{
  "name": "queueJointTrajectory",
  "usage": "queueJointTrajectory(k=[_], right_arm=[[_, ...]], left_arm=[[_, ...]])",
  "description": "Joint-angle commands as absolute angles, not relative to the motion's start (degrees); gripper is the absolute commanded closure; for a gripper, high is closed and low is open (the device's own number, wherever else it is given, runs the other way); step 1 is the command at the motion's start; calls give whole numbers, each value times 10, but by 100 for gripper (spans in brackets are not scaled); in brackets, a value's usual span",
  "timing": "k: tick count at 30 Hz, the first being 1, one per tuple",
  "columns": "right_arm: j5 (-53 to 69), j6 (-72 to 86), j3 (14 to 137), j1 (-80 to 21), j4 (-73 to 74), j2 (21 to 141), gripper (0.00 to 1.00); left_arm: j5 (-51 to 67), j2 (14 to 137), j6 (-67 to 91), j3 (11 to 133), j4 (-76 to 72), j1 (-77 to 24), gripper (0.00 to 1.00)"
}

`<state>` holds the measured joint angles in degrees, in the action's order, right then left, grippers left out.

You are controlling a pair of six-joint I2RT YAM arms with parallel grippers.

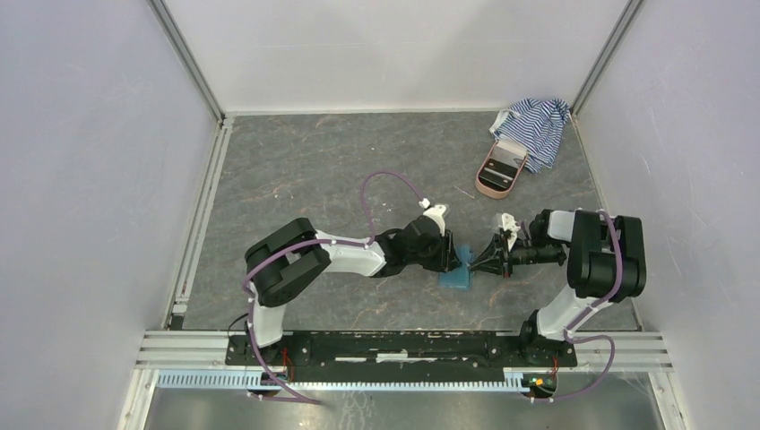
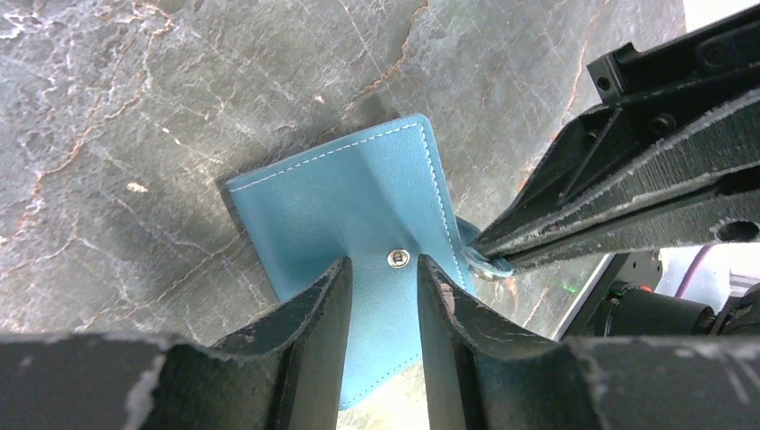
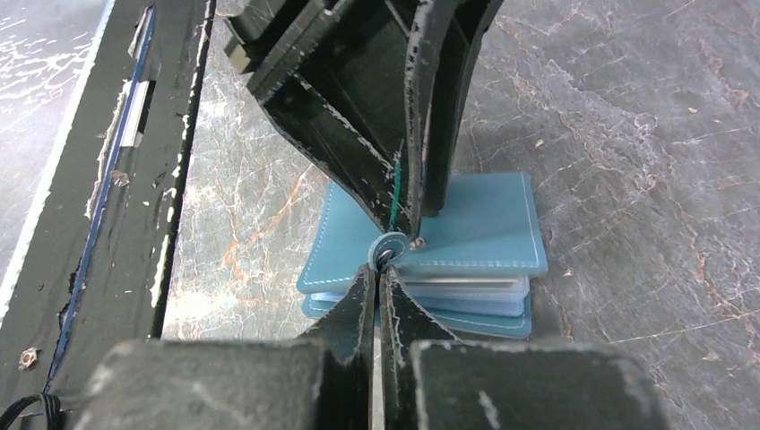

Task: Put the credit cards into the card holder
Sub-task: Close the card holder at the center of the board.

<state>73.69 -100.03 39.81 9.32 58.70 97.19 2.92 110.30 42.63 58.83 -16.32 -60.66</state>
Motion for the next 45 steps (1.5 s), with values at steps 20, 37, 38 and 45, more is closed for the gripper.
queueJointTrajectory(k=[20,37,38,45], right_arm=[[803,-1072,422,98,720,969,84],[788,-1048,467,64,719,1003,80],[787,-1048,467,63,719,1003,80],[754,-950,484,53,674,1003,72]], left_arm=[[57,1096,478,567,-141,-586,57],[78,1043,483,559,-165,-578,56],[78,1042,483,559,-165,-578,55],[82,1025,483,548,-174,-578,55]])
